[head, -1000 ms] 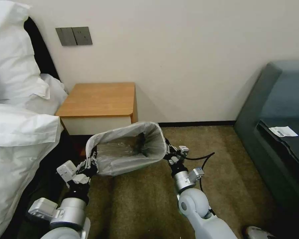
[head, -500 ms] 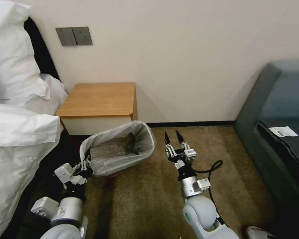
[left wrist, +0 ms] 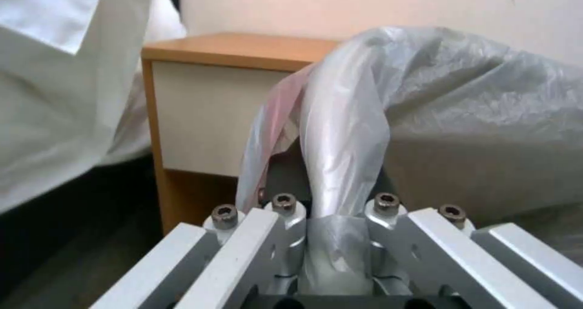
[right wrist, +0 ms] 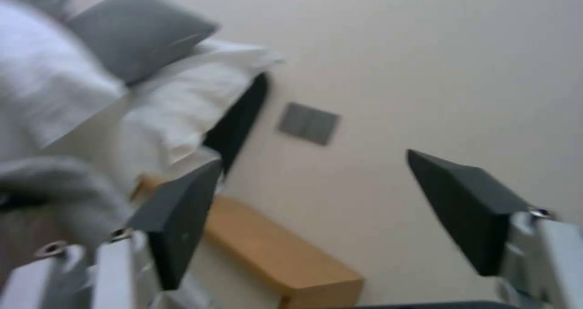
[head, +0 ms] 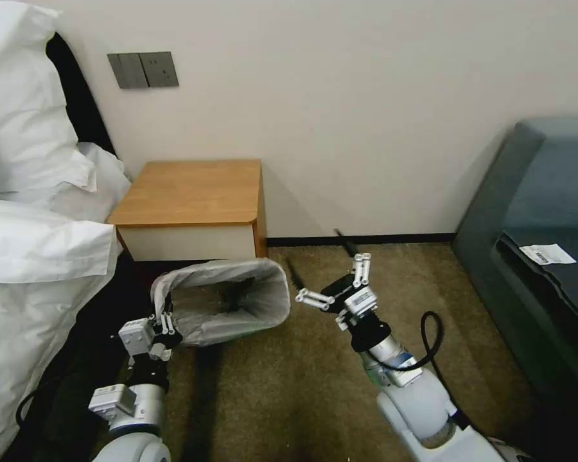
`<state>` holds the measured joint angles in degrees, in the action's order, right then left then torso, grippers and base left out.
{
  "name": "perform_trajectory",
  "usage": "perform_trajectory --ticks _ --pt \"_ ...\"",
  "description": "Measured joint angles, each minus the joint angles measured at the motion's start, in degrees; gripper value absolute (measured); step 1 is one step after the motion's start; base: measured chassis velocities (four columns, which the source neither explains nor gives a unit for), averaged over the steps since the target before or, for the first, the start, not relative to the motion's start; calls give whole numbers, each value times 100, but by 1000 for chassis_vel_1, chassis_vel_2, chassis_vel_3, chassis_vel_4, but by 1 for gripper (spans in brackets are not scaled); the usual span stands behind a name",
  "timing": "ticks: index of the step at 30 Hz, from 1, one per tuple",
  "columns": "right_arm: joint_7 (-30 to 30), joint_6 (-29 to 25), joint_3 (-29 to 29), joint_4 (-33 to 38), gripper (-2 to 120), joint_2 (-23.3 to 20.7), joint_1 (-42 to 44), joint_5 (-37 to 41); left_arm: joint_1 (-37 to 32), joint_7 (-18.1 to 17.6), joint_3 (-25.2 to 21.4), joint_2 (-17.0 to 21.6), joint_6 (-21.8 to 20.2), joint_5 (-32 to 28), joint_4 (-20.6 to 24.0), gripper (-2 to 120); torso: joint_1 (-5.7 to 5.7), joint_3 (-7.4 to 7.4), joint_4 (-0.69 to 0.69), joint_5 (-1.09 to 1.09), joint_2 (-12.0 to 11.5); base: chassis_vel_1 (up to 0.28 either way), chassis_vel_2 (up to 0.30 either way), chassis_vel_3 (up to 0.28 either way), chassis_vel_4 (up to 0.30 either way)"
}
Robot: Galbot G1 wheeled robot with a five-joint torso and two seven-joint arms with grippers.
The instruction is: Pick up the garbage bag from the table and place it over the trash can.
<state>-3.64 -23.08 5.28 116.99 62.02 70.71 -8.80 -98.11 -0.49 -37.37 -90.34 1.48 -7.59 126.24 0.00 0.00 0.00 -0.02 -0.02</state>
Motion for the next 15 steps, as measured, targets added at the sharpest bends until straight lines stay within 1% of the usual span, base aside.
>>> perform_trajectory --ticks 1,2,3,4,6,7,8,9,12,13,14,15 --pt "0 0 0 0 78 0 0 0 0 0 0 0 0 0 0 7 0 0 0 0 0 0 0 0 0" --pt "-88 144 -76 39 75 -167 -98 -18 0 1 11 15 0 110 -12 7 0 0 0 0 0 0 0 0 0" --pt "-238 327 -161 85 68 -356 -210 -21 -3 1 30 27 0 241 -27 7 0 0 -1 0 0 0 0 0 0" --pt "-238 327 -161 85 68 -356 -210 -21 -3 1 30 27 0 241 -27 7 0 0 -1 0 0 0 0 0 0" --pt "-560 616 -297 165 59 -664 -409 -50 -13 1 72 28 0 460 -62 7 0 0 0 0 0 0 0 0 0" --pt "-738 819 -427 211 53 -846 -575 -92 -17 1 118 21 0 633 -102 7 0 0 -1 0 0 0 0 0 0" --pt "-738 819 -427 211 53 -846 -575 -92 -17 1 118 21 0 633 -102 7 0 0 -1 0 0 0 0 0 0" --pt "-853 1044 -587 250 48 -998 -757 -119 -26 8 163 5 0 761 -134 7 0 0 -1 -1 0 0 0 0 0" --pt "-933 1481 -1011 288 35 -1245 -1137 -89 -56 35 216 -40 28 1009 -183 7 0 0 0 -1 0 0 0 0 0" --pt "-933 1481 -1011 288 35 -1245 -1137 -89 -56 35 216 -40 28 1009 -183 7 0 0 0 -1 0 0 0 0 0" --pt "-979 1663 -1191 284 32 -1303 -1284 -27 -73 44 225 -63 52 1091 -197 7 0 0 -1 -1 0 0 0 0 0" --pt "-1022 1860 -1353 257 25 -1339 -1424 62 -91 45 229 -85 63 1162 -205 7 0 0 0 -1 0 0 0 0 0"
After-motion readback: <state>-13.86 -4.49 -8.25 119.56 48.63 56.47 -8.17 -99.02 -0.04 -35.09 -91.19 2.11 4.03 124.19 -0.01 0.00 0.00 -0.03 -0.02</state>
